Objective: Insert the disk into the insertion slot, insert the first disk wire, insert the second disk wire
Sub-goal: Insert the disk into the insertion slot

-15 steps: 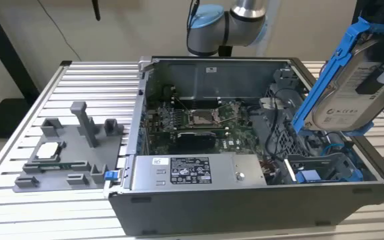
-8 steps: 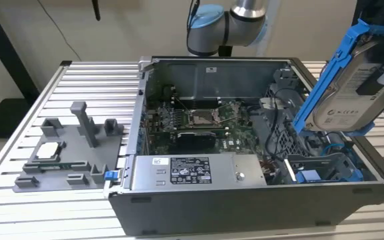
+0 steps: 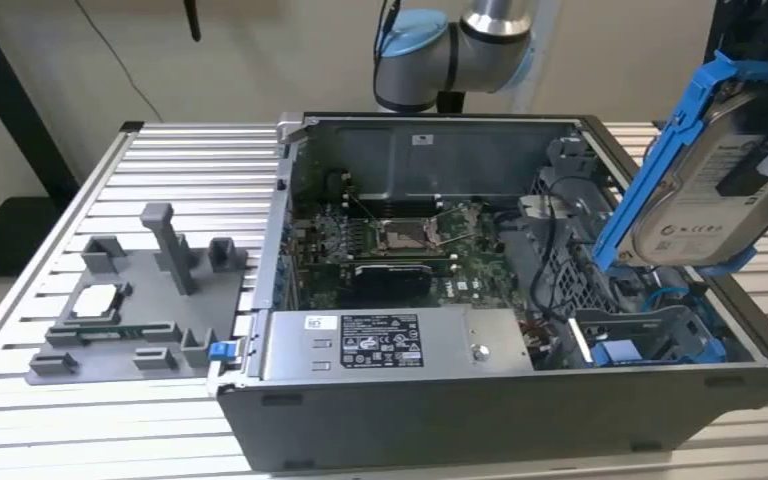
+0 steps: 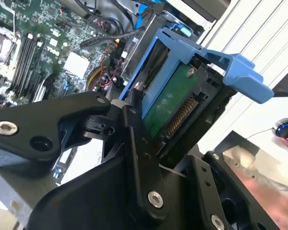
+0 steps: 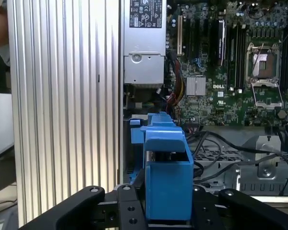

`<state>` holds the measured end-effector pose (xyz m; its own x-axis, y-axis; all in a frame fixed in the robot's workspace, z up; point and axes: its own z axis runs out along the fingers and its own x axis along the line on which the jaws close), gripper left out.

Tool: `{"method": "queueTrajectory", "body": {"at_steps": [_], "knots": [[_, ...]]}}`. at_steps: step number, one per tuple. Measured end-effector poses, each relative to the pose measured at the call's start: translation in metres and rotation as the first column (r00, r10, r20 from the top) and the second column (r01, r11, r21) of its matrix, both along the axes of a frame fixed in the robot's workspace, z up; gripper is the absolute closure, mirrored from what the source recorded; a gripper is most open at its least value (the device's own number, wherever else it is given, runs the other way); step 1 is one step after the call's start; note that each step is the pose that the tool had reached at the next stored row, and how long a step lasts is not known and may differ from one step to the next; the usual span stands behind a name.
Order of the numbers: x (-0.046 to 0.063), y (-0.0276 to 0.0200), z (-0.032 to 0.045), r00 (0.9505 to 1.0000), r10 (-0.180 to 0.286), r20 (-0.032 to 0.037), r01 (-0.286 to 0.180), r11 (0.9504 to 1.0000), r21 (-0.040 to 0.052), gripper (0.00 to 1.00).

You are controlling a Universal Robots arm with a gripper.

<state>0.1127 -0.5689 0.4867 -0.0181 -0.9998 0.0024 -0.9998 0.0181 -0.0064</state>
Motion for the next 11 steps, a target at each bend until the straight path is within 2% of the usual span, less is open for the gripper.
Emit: {"method": "queueTrajectory", "body": {"at_steps": [11], "knots": [[-0.0001,0.0,-0.0073,0.9999,-0.004,0.0093,0.004,1.0,-0.0001,1.0]]}}
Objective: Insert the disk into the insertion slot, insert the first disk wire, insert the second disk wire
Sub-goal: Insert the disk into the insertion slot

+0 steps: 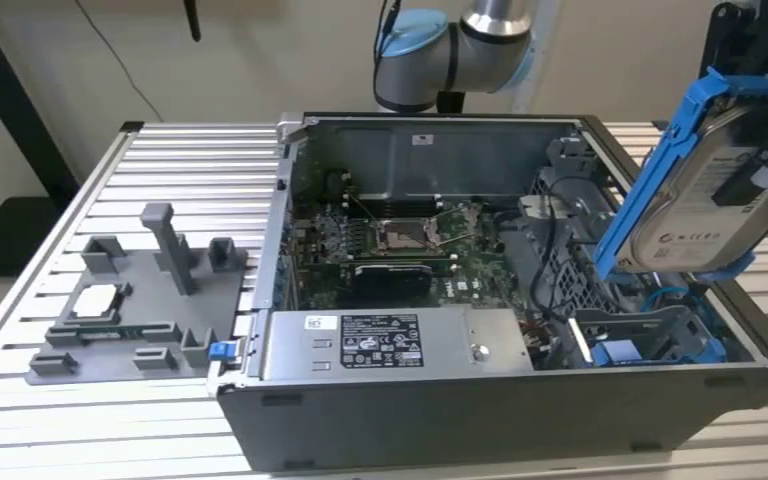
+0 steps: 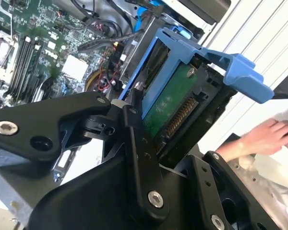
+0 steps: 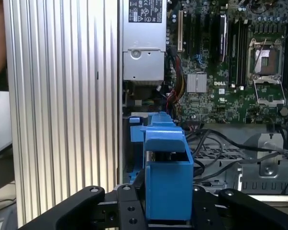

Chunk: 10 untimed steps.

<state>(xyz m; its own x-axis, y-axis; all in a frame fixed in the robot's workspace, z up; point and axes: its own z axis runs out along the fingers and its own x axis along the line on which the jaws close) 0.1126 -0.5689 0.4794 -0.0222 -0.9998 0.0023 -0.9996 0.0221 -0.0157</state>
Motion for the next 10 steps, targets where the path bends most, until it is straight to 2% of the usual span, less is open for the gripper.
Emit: {"method": "queueTrajectory", "body": {"at_steps": [10], "knots": [[0.0,0.0,-0.0097,0.9999,-0.013,0.002,0.013,0.9999,-0.0001,1.0]]}}
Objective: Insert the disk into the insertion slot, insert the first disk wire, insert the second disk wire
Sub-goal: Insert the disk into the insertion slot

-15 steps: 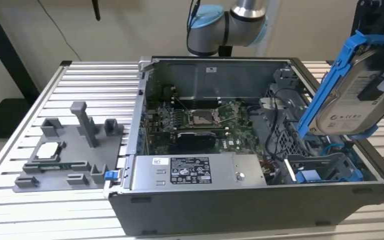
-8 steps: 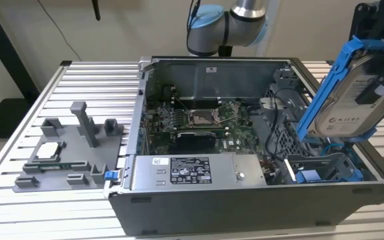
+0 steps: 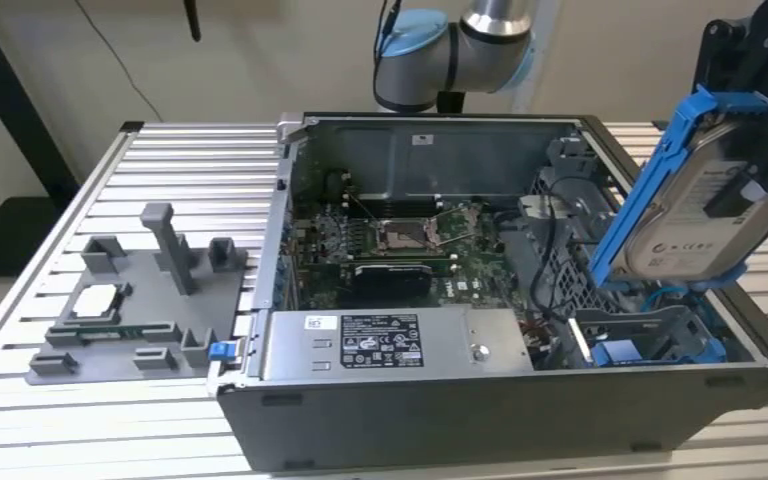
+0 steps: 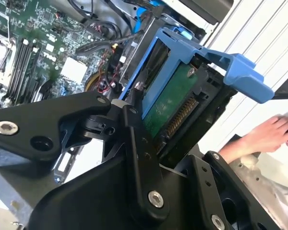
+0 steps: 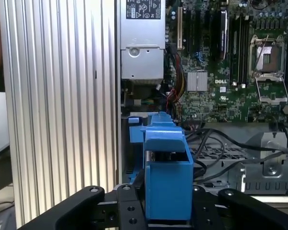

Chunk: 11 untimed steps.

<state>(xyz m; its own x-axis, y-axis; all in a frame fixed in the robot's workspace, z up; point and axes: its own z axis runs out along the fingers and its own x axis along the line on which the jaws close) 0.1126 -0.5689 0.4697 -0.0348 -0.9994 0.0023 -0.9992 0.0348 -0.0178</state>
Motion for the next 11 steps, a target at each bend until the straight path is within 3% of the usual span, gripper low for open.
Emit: {"method": "queueTrajectory", "body": {"at_steps": [11], "knots": [[0.0011,0.0,-0.0107,1.0,-0.008,0.0,0.008,1.0,0.0,1.0]]}}
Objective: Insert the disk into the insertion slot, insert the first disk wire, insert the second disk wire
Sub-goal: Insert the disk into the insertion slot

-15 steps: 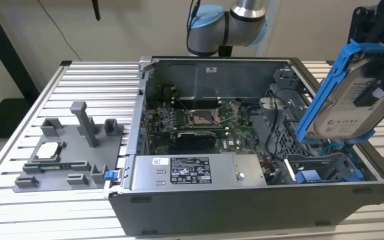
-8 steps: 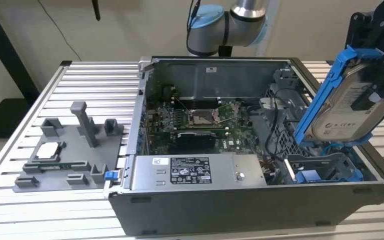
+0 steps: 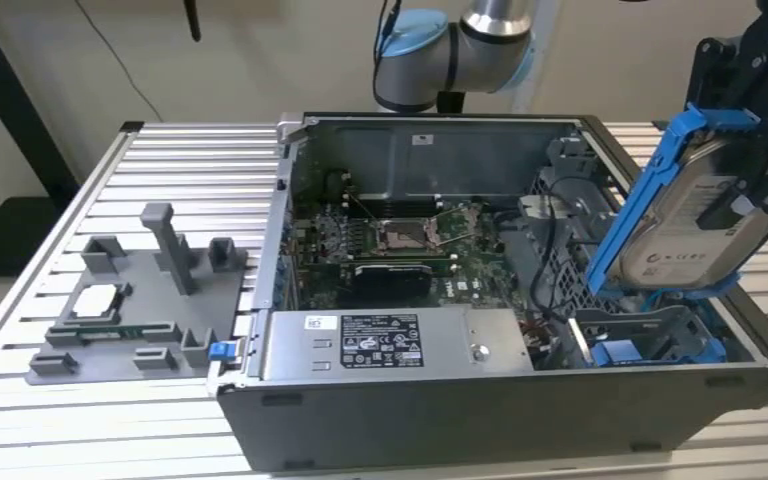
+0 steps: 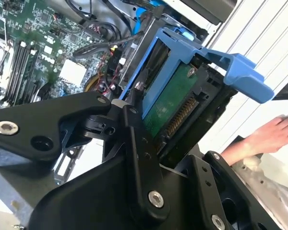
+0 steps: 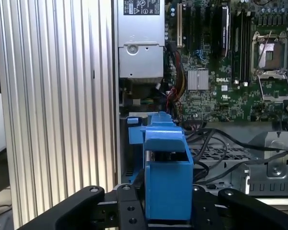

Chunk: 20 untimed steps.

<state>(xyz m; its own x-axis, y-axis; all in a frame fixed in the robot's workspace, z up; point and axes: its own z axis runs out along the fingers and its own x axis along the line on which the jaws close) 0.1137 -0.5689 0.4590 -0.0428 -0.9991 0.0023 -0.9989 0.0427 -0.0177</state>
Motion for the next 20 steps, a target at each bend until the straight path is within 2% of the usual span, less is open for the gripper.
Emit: {"method": "queueTrajectory", "body": {"at_steps": [4,13,20], "knots": [[0.0018,0.0,-0.0055,1.0,-0.002,0.0,0.002,1.0,0.0,1.0],[0.0021,0.0,-0.0063,1.0,-0.002,0.0,0.002,1.0,0.0,1.0],[0.0023,0.0,-0.0109,1.0,-0.003,0.0,0.003,1.0,-0.0003,1.0]]}}
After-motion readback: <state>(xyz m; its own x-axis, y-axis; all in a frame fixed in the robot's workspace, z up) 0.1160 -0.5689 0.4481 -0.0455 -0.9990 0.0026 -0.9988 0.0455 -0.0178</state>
